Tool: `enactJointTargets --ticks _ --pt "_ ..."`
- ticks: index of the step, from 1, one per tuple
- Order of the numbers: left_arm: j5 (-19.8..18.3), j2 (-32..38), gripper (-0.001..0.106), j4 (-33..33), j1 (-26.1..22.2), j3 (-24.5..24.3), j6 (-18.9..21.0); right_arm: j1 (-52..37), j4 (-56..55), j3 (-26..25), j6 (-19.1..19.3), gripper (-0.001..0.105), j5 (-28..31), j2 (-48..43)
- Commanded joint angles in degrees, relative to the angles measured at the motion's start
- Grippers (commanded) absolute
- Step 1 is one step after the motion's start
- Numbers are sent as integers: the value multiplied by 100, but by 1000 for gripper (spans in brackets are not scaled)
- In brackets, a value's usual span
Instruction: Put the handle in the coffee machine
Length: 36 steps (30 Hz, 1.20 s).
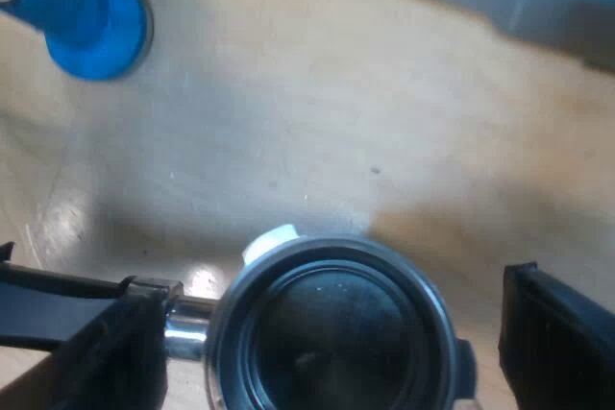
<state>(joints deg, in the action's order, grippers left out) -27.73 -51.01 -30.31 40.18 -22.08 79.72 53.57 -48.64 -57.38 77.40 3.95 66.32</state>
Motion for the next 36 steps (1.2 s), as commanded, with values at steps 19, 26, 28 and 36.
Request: enactJointTargets --ticks 19,26,28,36 --pt "-161 749 0 -855 29 -383 253 603 -8 -66 513 72 1061 -1558" --pt "6 1010 0 -1100 29 -422 277 1279 7 -53 471 72 1952 -1581" --pt "32 1042 0 -1113 29 -422 278 1736 300 11 323 72 2389 -1581" --pt "416 1934 0 -1704 5 -491 405 2197 1284 271 325 72 2782 -1569"
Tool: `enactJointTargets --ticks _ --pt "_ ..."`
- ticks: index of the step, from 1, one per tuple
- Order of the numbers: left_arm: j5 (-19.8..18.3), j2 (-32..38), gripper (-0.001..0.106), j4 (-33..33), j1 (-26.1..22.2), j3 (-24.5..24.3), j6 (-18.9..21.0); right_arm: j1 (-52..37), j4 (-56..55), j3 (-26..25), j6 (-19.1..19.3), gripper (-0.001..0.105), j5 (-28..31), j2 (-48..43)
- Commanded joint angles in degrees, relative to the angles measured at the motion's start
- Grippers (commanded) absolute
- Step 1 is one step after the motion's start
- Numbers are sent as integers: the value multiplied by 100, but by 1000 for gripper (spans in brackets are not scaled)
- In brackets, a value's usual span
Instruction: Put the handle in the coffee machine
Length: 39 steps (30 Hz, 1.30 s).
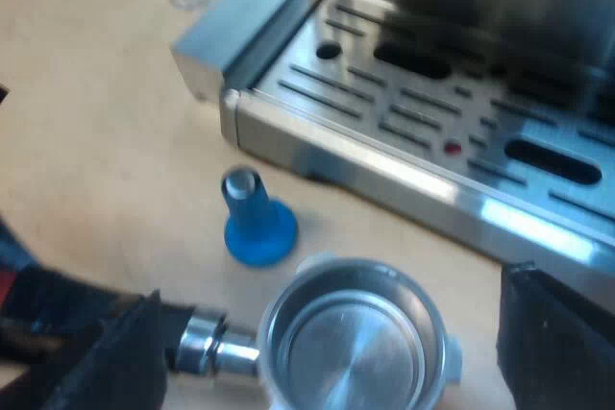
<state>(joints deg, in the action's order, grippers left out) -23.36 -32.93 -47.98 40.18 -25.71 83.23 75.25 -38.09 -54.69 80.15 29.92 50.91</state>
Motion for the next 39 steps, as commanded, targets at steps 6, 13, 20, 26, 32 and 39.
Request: enactJointTargets --ticks 6,13,20,26,32,39 --pt "13 250 0 -167 -577 -182 -41 54 1027 20 63 72 460 199" --pt "-86 248 0 -590 -1859 -192 -866 54 1726 20 102 72 654 815" --pt "-442 248 0 -620 -2851 -192 -1203 54 2624 20 188 72 912 1432" --pt "-381 248 0 -621 -3023 -192 -1320 54 3371 20 517 72 1144 1870" --pt "-333 248 0 -621 -3338 -192 -1414 54 3763 20 565 72 1311 2192" --pt "-261 248 0 -563 -3627 -192 -1455 54 4603 20 657 72 1847 2725"
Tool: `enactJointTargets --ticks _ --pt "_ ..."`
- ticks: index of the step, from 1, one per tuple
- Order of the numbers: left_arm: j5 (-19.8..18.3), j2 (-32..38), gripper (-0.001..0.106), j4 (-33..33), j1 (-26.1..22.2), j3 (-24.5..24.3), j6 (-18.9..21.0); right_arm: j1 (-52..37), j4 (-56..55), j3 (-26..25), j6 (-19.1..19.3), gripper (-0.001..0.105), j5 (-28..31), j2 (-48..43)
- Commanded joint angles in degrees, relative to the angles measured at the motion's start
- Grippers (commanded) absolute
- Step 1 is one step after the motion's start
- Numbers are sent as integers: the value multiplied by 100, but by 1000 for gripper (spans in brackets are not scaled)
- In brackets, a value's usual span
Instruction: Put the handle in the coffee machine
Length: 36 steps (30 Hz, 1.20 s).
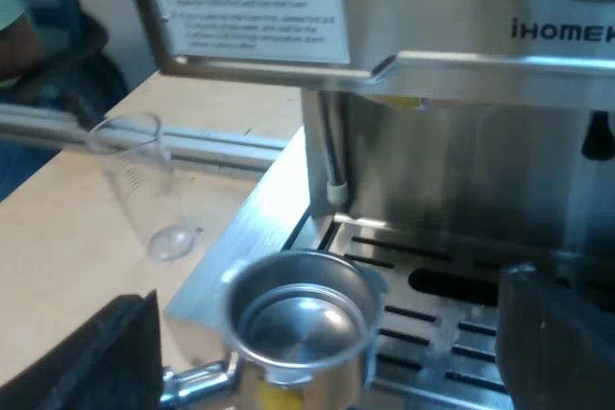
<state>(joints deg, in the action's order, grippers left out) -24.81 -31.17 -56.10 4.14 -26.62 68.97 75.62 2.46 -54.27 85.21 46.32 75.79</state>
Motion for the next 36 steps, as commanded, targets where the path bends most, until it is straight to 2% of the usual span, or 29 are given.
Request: enactJointTargets --ticks 1,2,3,6,11,36 --pt "-103 72 0 273 -49 -102 -29 17 620 -22 209 72 211 272" --pt "-101 60 0 277 -67 -102 -29 17 783 -22 291 72 236 345" --pt "-80 9 0 288 -118 -102 -29 17 1097 -22 590 72 251 492" --pt "-12 -71 0 287 -150 -102 -33 17 1626 -22 936 72 272 677" --pt "77 -128 0 287 -150 -102 -88 17 2146 -22 1244 72 276 842" --pt "63 -142 0 364 -150 -102 64 17 2173 -22 1270 72 314 899"
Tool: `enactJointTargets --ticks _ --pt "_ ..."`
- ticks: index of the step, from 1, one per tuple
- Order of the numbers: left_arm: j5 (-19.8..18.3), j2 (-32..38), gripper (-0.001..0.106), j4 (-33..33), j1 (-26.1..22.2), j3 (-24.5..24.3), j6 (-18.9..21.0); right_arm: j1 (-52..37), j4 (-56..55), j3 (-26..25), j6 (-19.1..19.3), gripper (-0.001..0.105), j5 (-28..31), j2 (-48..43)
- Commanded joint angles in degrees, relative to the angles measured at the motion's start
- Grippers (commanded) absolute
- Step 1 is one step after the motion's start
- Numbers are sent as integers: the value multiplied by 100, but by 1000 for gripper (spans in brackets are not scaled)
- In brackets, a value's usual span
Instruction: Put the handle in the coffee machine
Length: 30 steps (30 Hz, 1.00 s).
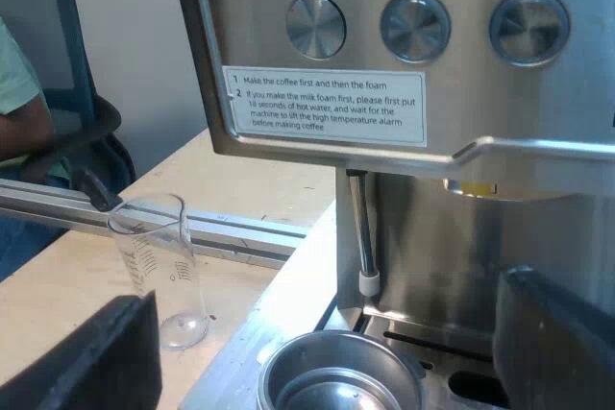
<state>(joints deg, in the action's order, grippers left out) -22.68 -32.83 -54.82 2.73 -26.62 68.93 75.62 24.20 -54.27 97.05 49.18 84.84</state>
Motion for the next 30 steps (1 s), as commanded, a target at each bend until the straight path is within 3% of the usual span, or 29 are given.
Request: enactJointTargets --ticks 1,30 --pt "-150 24 0 236 -9 -102 68 17 0 -22 85 72 29 -5" --pt "-178 24 0 465 -9 -102 68 17 0 -22 85 72 29 -5"
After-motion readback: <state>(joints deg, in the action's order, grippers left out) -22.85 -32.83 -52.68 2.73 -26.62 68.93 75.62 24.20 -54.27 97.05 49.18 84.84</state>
